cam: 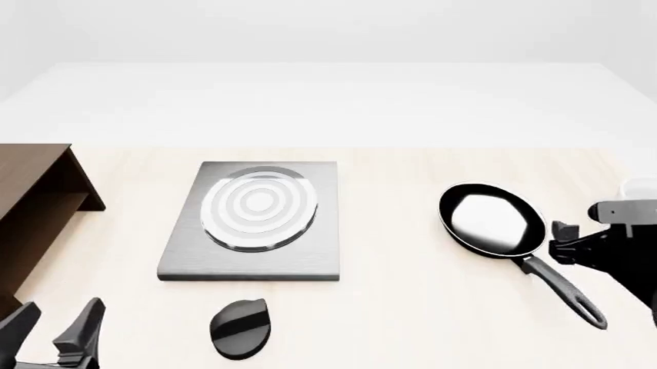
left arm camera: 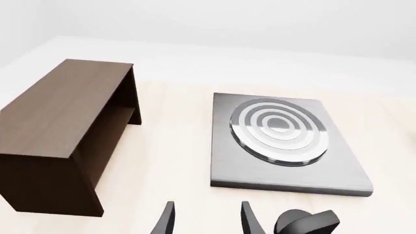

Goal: Turn on the stove and put the frying pan on it.

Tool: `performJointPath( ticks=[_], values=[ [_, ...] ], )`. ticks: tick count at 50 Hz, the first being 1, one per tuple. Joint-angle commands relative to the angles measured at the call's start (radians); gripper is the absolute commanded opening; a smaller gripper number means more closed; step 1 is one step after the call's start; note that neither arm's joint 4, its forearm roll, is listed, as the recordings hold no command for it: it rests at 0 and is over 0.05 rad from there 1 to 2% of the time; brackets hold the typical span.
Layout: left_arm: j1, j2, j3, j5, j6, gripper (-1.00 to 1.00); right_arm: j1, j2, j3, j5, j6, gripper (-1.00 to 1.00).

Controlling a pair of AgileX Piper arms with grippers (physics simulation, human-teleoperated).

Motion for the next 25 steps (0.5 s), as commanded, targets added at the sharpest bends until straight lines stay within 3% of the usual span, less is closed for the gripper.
performJointPath(
  ticks=[1, 25],
  values=[
    [-0.001, -0.001, 0.001, 0.003, -0.01, 1.0, -0.015, 0.094, -0.015, -0.019, -0.036, 1.0],
    [-0.003, 0.012, 0.001, -0.013, -0.008, 1.0, 0.0, 0.207, -0.008, -0.081, -0.042, 1.0]
  ],
)
